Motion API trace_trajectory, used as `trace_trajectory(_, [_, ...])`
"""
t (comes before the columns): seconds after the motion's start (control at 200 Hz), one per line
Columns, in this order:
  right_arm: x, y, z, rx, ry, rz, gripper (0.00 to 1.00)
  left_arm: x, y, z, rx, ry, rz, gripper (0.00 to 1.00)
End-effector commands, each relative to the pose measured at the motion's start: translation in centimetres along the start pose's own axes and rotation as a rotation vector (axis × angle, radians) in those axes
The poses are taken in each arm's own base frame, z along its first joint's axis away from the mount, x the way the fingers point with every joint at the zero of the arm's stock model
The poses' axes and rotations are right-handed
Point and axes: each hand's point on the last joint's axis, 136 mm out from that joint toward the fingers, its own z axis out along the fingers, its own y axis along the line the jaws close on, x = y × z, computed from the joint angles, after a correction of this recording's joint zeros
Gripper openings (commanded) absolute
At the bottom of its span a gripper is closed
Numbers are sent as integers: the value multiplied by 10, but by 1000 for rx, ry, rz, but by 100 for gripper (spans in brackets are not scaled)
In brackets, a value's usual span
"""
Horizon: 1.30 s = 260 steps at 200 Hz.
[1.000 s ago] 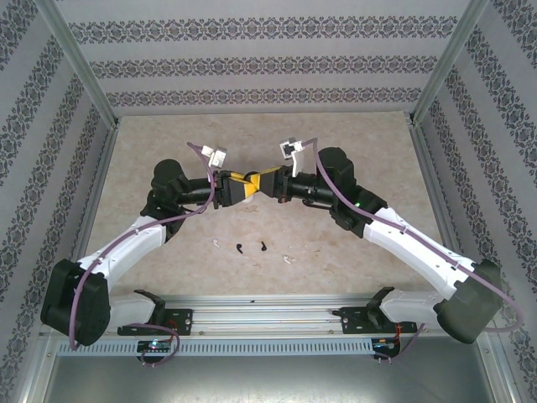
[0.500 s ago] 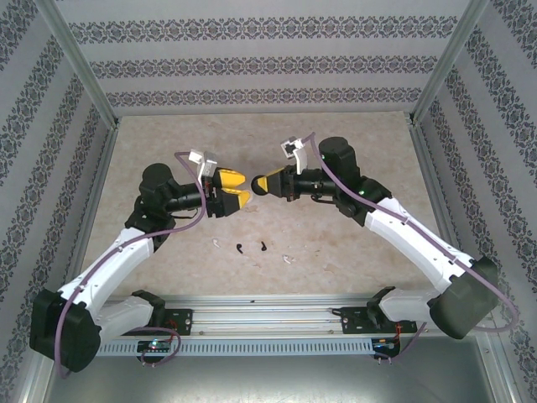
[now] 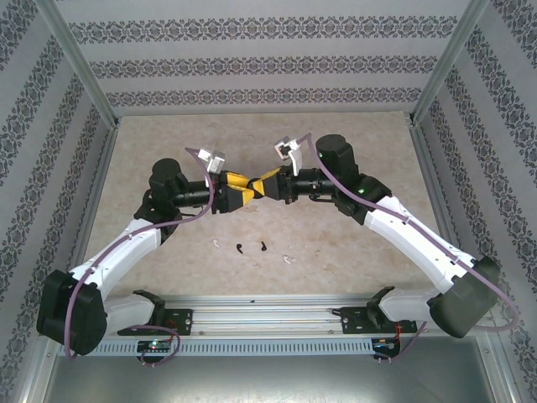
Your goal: Insert wireless bluetooth earbuds into charging case
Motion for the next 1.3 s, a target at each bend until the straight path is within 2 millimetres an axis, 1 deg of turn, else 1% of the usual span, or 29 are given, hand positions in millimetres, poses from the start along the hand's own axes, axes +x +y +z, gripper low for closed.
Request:
trace_trajectory(0.0, [-5, 7, 0, -16, -24, -52, 10, -6, -8, 1, 47, -14, 15, 56])
trace_trajectory(0.21, [-5, 4, 2, -8, -27, -48, 10, -3, -8, 3, 61, -1, 6, 45])
trace_trajectory(0.365, [-6, 0, 4, 6, -30, -41, 10, 0, -8, 4, 64, 5, 2, 49])
trace_trajectory(0.52, [-7, -2, 5, 12, -37, -37, 10, 1, -8, 7, 72, 12, 2, 49])
trace_trajectory(0.669, [-7, -1, 6, 7, -38, -33, 10, 0, -10, 10, 85, 19, 7, 42])
trace_trajectory(0.819, [-5, 0, 6, 3, -36, -32, 10, 0, -12, 11, 93, 23, 13, 33])
trace_trajectory(0.899, [-3, 2, 6, -4, -31, -33, 10, -1, -13, 10, 94, 19, 22, 26])
trace_trajectory(0.969, [-2, 4, 6, -11, -29, -36, 10, -1, -15, 10, 96, 16, 31, 18])
trace_trajectory(1.009, [0, 6, 7, -18, -26, -37, 10, -1, -15, 9, 96, 12, 39, 15])
trace_trajectory(1.099, [3, 7, 7, -26, -22, -32, 12, 0, -16, 8, 90, 3, 49, 12])
trace_trajectory(1.294, [11, 5, 10, -35, -9, -9, 16, 3, -14, 7, 81, 4, 63, 11])
